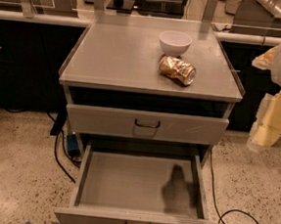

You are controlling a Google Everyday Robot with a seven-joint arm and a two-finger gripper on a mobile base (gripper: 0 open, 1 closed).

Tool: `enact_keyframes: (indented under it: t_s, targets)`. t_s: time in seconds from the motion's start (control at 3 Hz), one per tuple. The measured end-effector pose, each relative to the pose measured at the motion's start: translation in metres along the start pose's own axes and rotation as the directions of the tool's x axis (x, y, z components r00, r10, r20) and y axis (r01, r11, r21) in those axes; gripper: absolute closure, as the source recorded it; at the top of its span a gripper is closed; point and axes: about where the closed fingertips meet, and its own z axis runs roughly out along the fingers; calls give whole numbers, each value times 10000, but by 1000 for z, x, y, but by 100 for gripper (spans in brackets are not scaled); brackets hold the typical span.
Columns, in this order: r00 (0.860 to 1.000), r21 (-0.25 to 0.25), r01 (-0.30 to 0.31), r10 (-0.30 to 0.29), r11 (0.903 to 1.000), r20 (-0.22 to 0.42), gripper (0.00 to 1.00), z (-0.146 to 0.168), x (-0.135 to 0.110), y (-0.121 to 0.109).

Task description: Place orange can into middle drawer

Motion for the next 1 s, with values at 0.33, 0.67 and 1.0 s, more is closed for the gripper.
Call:
enact_keyframes:
  t_s: [0.33,0.67,1.0]
  targets:
    - [10000,18,13,-13,10000,33,0,0,-1,-1]
    - [9978,195,659,-661,9976,90,0,23,-18,-24]
    - [9924,549,1219,-1208,9910,-224,0,58,-48,-64]
